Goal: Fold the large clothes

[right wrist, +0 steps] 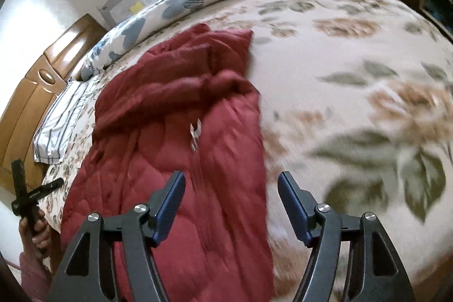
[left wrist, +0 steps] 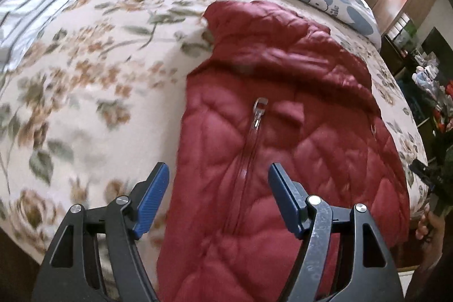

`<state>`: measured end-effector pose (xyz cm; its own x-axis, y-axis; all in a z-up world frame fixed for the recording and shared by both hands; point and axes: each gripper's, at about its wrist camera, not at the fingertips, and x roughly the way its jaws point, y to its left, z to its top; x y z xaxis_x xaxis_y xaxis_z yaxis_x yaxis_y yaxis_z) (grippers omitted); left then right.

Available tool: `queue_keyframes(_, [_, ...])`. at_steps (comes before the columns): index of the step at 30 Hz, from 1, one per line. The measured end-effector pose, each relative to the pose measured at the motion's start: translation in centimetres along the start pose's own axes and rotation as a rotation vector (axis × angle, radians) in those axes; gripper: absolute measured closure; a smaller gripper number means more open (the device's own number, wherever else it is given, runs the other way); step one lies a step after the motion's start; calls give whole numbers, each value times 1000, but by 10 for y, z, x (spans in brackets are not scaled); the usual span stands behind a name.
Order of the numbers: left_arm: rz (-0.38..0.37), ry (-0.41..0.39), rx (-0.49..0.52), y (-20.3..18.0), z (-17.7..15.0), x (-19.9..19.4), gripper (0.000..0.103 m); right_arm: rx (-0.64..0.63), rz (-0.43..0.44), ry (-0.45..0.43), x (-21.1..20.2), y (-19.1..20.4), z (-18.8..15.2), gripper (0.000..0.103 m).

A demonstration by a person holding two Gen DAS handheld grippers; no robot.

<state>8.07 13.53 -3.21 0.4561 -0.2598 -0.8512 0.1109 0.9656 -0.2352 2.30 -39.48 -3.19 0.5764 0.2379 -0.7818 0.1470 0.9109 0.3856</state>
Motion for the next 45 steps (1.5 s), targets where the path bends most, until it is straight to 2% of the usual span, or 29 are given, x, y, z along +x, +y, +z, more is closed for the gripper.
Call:
queue_keyframes(7, [-6, 37, -10, 10, -26, -3, 31, 68, 10, 17, -13, -15, -34, 29])
queue_keyframes(22, [21, 71, -24, 23, -38, 4, 30, 37, 52, 95, 0, -9, -52, 27])
queue_keyframes(30, [-36, 121, -28, 22, -51, 9, 30, 18, 67, 142, 6, -3, -63, 27])
queue_keyframes(39, [-91, 180, 19, 8, -66, 16, 30, -16, 112, 186, 9, 2, -74, 26])
queue_keyframes(41, [-102, 186, 23, 7, -68, 15, 30, -23, 116, 196, 8, 2, -76, 29])
queue_keyframes(45, [-90, 213, 38, 10, -73, 22, 22, -37, 117, 216, 7, 0, -80, 30])
